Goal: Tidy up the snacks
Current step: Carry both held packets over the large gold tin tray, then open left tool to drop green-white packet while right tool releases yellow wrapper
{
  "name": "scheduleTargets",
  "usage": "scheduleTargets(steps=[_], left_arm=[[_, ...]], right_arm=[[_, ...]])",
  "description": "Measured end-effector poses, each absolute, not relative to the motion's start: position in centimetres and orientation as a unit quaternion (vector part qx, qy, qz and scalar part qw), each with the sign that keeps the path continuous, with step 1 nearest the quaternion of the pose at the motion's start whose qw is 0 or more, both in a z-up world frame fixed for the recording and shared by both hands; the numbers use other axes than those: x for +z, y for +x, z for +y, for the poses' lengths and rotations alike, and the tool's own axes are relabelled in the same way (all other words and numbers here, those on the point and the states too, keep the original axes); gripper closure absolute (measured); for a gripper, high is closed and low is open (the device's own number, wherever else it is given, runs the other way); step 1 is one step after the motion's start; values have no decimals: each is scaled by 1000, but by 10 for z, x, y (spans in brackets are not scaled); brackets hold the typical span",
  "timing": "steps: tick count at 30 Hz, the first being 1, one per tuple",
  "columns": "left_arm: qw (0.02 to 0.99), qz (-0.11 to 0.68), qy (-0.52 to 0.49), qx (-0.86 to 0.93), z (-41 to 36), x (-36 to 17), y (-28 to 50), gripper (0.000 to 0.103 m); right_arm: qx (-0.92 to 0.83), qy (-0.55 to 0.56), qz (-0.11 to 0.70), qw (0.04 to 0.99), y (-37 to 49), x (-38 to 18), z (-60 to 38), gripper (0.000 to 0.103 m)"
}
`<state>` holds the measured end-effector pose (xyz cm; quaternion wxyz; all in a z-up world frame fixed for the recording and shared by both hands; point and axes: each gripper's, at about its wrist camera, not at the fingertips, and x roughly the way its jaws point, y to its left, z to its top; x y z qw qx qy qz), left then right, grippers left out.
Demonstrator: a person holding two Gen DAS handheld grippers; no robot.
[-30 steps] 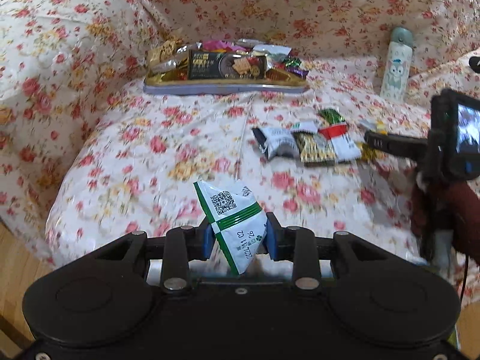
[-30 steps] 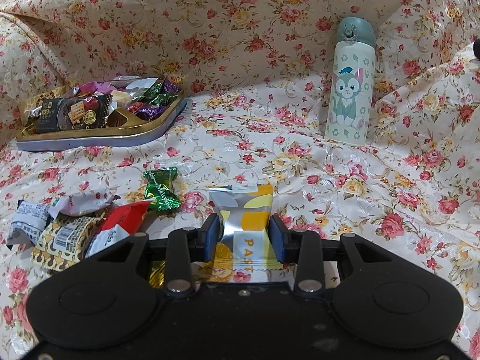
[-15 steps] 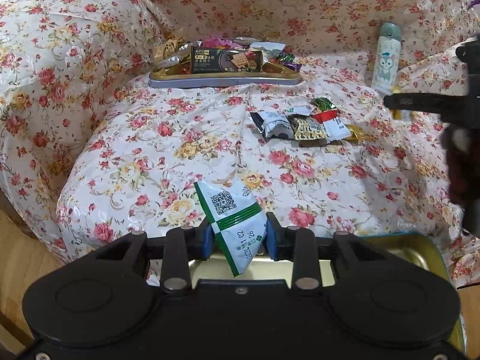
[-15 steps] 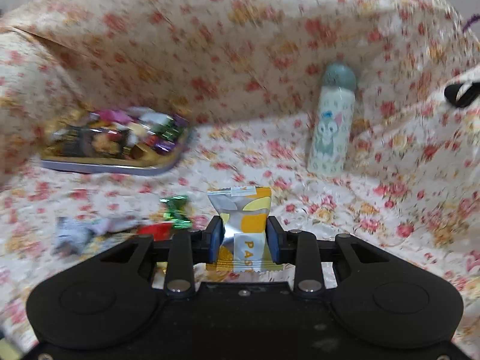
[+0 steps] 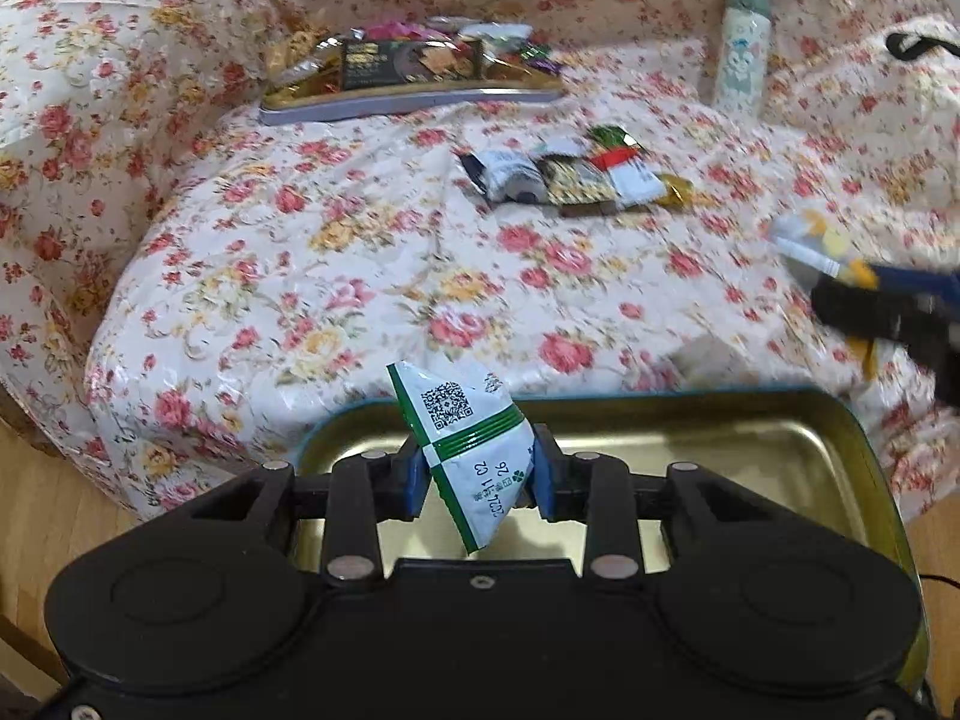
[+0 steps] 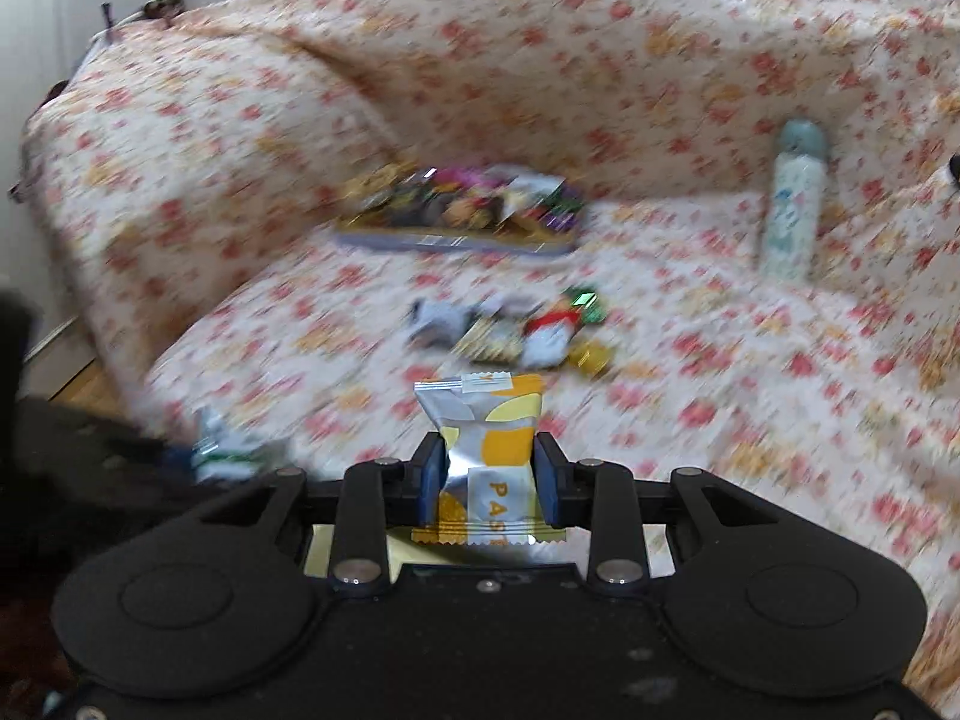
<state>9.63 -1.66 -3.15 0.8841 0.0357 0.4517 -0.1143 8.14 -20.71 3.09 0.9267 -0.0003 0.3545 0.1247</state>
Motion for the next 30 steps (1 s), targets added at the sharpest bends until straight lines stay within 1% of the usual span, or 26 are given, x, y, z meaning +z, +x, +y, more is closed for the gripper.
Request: scheduleTargets(steps=[7,15,30], left_arm=[[871,471,65,-127,-35,-43,91,61],[858,489,81,-132,-45,-52,94,61],[859,487,87,-132,-45,-46,92,58]], right_arm=[[138,-22,418,898,57,3,-190,70],[109,5,469,876,60,-19,-198,69],[99,-2,487,868,68,-30,-199,69]])
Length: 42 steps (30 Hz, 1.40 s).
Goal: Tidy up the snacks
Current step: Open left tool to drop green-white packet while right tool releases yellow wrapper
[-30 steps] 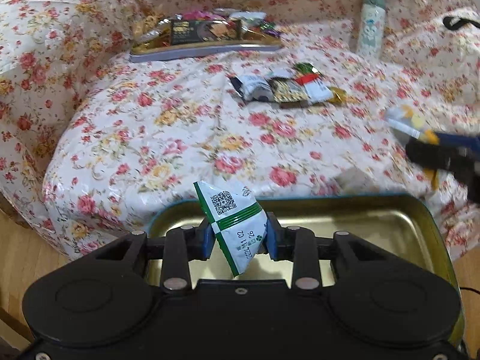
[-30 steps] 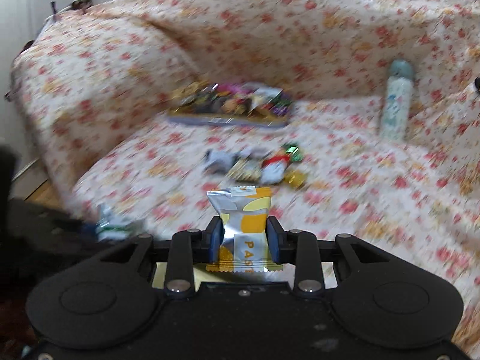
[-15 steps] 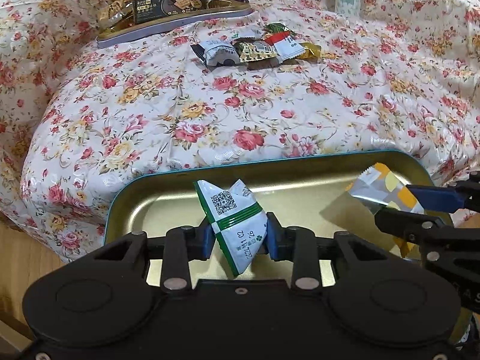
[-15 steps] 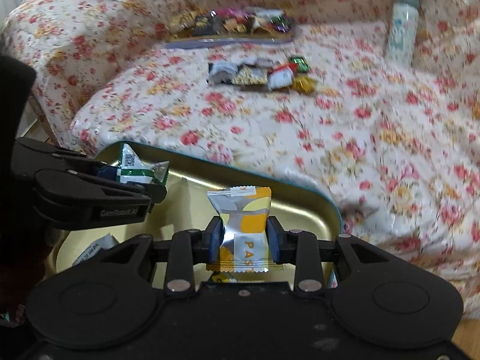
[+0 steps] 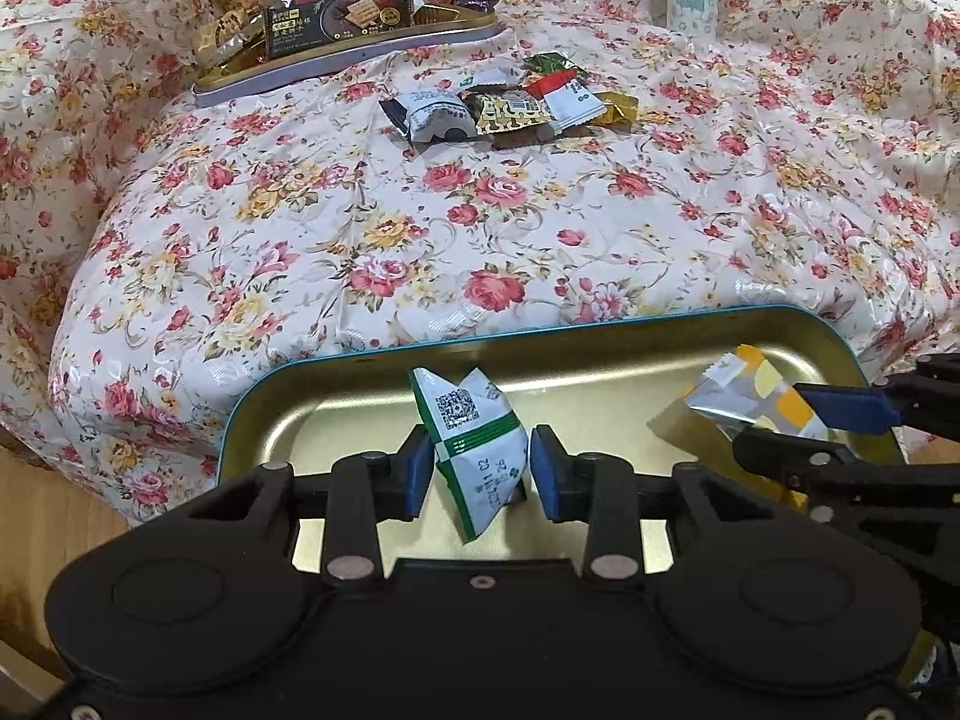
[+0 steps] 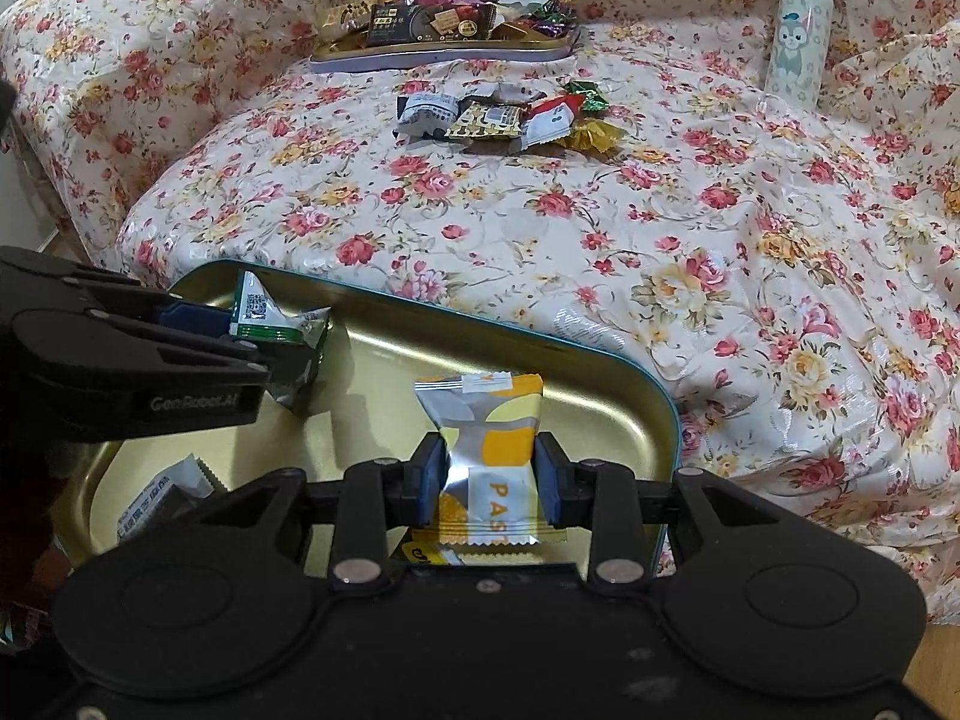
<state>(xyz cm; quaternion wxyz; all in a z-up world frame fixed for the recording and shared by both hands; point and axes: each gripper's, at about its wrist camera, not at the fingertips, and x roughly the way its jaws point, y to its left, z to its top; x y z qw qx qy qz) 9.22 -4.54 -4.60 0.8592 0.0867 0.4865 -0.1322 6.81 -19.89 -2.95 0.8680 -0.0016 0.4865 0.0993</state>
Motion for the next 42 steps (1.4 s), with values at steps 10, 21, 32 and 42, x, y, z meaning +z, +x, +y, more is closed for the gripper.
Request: scheduleTargets(steps=[10,21,32,42], left_arm=[[865,486,74,-103,-26,-41,88,57],[869,483,62,-84,-13,-36,79,57],[869,486,54,-76,-18,-31,72,57],[865,495,53,-68,-18,-33,65,57]], right_arm=[[95,-6,483,870,65,-29,-198,68],[84,-4,476,875,56,-25,-199,68],[75,8,460,885,41,-13,-199,68],[75,19,463,883,33,-8,-197,67]])
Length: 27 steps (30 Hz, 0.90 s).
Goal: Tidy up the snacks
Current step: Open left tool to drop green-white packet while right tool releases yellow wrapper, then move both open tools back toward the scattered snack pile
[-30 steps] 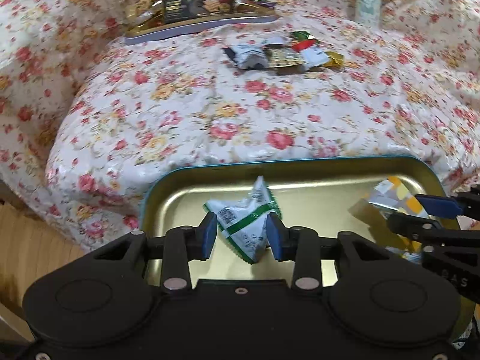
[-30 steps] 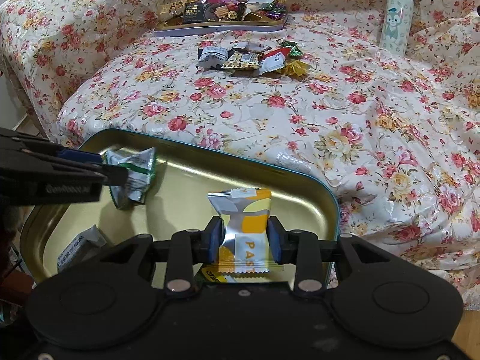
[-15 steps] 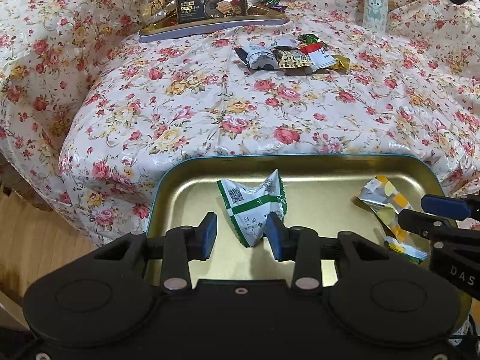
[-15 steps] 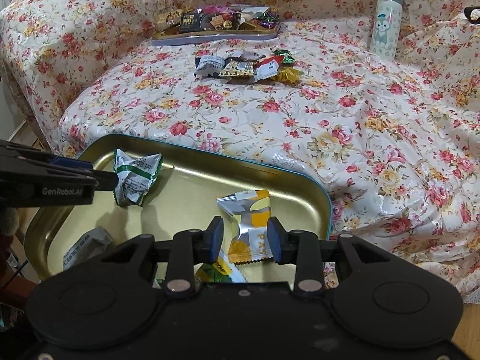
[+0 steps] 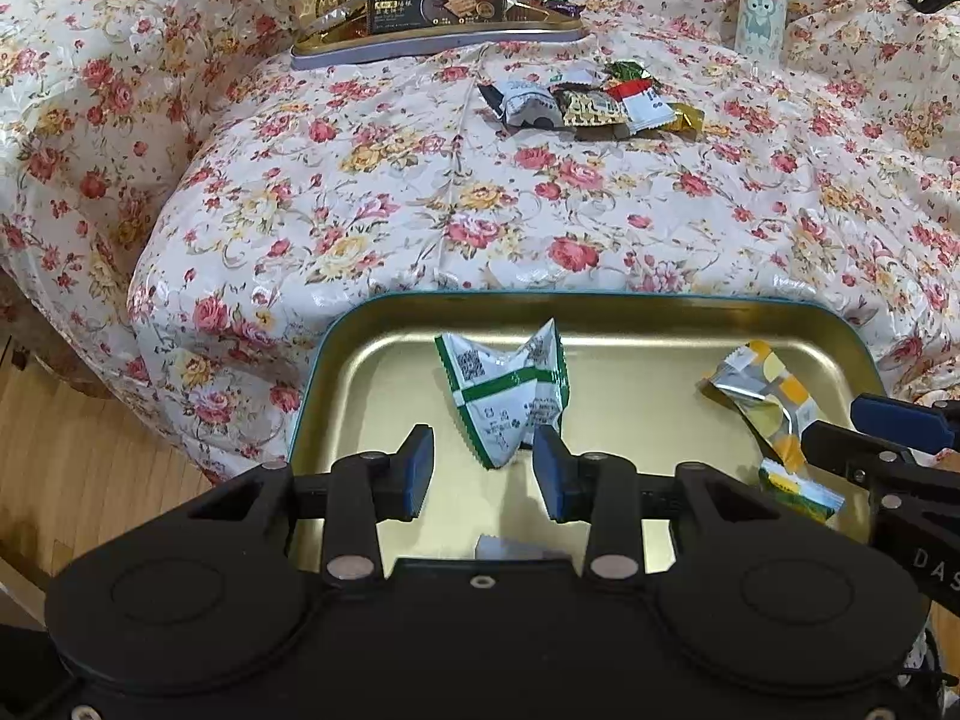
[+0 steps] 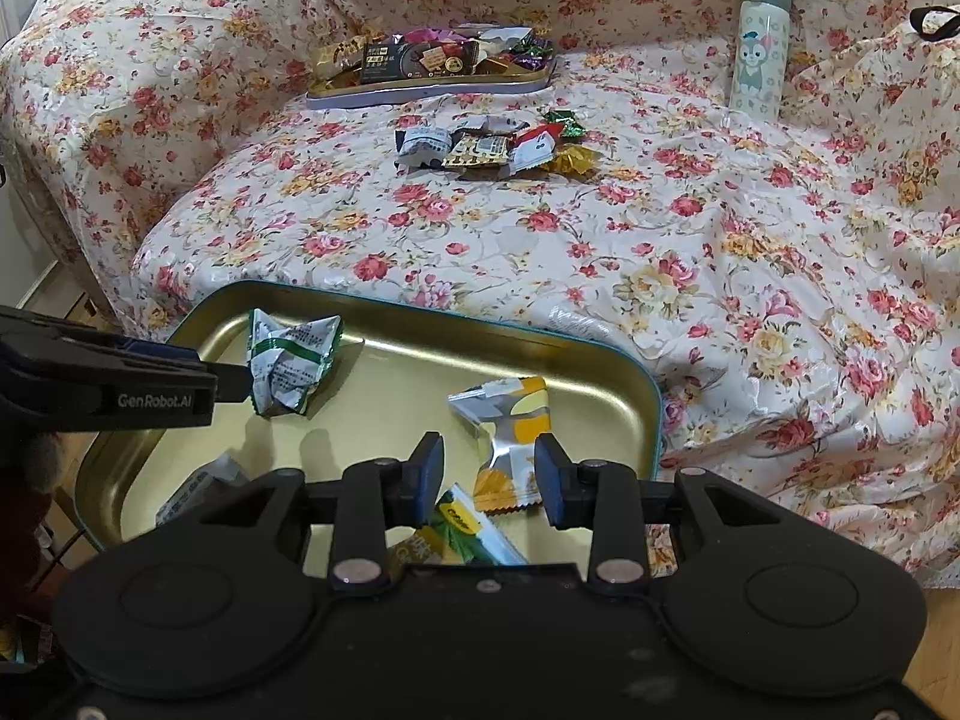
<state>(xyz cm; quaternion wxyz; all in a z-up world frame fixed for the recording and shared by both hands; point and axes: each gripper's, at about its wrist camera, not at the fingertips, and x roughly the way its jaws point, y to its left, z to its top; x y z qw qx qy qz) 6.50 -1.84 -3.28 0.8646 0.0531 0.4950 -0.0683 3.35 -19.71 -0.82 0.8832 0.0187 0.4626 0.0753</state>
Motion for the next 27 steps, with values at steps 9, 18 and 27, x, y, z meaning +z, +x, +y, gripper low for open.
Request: scheduleTargets(steps=[9,18,27], left_arm=[[849,518,52,-88,-12,-31,64,57],[855,503,78,-96,-5,-15,83,56],[887,448,84,-69,3,2,123,56]], right_arm=[[93,23,483,870,30,-5,-199,66],[115,12,491,864,42,5,-205,66],[106,5,444,890,81,27,-212,64]])
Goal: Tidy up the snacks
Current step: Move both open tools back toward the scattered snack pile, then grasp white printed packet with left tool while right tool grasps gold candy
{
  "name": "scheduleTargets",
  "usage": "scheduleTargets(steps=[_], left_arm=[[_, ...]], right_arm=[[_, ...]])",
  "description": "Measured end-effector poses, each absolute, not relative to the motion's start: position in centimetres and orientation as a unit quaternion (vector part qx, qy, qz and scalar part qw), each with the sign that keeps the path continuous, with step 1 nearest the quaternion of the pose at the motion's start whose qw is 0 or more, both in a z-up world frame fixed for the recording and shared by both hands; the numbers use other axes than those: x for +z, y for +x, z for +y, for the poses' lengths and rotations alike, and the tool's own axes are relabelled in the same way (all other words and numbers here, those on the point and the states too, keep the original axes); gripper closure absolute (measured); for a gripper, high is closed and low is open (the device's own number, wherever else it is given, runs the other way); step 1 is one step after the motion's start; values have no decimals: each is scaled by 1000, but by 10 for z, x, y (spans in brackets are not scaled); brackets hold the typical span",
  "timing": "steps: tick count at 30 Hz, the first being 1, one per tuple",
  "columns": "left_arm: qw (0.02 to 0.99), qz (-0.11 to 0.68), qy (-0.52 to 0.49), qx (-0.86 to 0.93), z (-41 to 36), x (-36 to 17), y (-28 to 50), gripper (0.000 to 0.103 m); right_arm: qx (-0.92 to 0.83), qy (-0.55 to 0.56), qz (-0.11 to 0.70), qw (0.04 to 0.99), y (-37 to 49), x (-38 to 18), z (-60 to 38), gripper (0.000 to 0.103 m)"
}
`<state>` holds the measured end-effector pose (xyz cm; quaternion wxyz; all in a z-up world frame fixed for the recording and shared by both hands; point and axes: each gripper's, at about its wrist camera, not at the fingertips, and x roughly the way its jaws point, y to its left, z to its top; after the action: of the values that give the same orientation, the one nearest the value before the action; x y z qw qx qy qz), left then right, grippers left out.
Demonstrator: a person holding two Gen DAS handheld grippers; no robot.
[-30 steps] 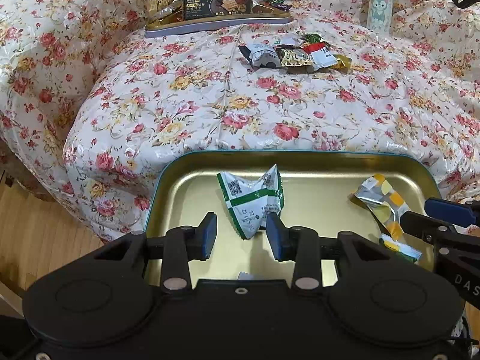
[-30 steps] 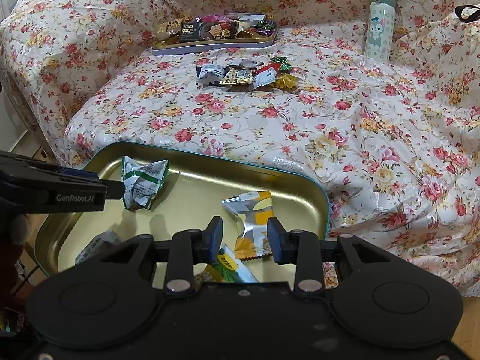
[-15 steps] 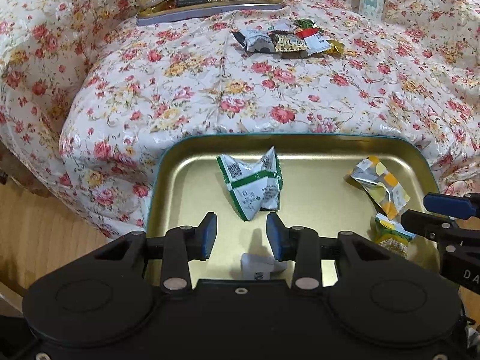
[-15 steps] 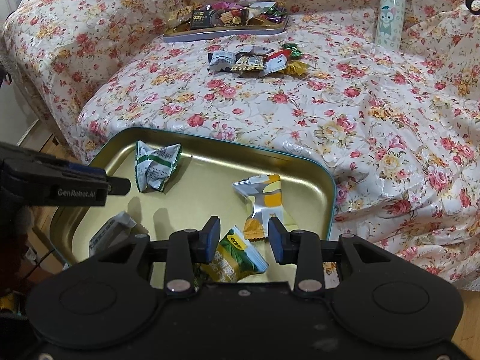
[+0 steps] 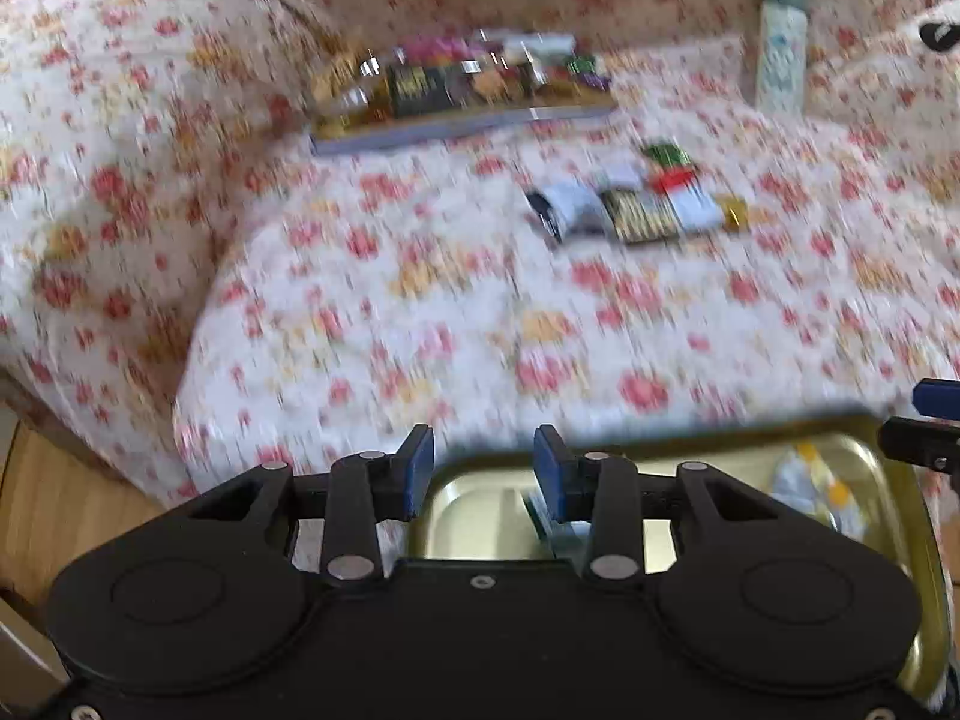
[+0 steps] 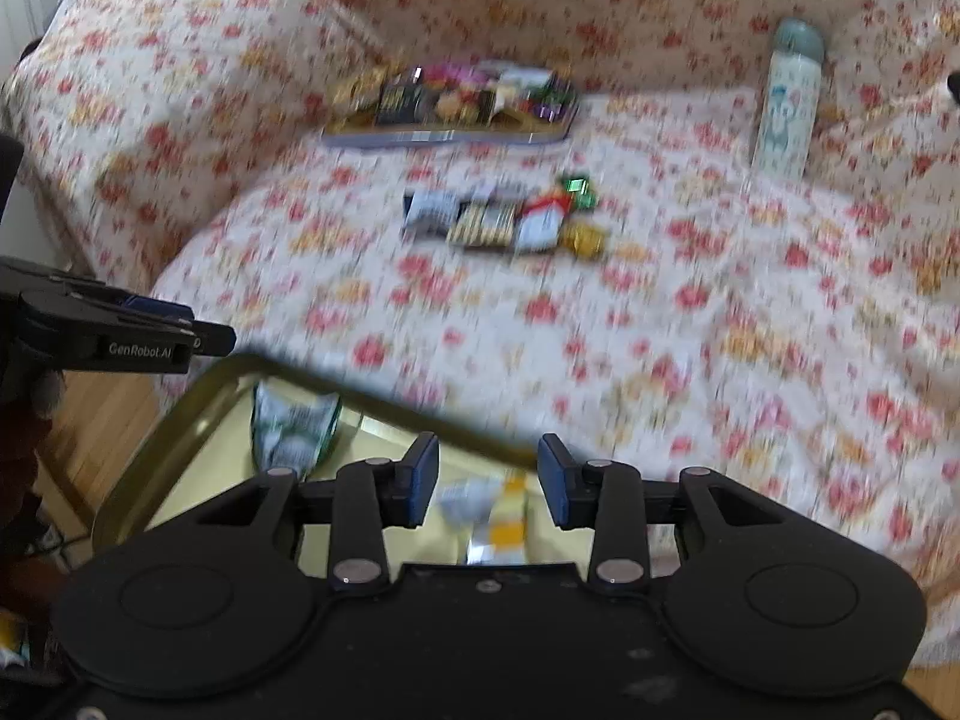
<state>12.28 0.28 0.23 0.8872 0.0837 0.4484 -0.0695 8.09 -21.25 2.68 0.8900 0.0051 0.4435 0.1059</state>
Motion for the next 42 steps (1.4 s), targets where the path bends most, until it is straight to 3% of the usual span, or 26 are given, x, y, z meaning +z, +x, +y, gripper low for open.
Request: scheduleTargets(steps=[8,20,35,42], left_arm=[[918,391,47,-57,6,8,165,55],[918,388,25,-71,-9,-17,218,55],[914,348,160,-137,-62,-47,233,54],[916,343,157,-138,-68,-50,250,51]], right_arm=[[82,10,397,914,126,33,-222,63],[46,33,383,922,182,16,-235,62],[27,54,397,916,221,-8,-241,62],[23,58,403,913,232,-17,-242,62]])
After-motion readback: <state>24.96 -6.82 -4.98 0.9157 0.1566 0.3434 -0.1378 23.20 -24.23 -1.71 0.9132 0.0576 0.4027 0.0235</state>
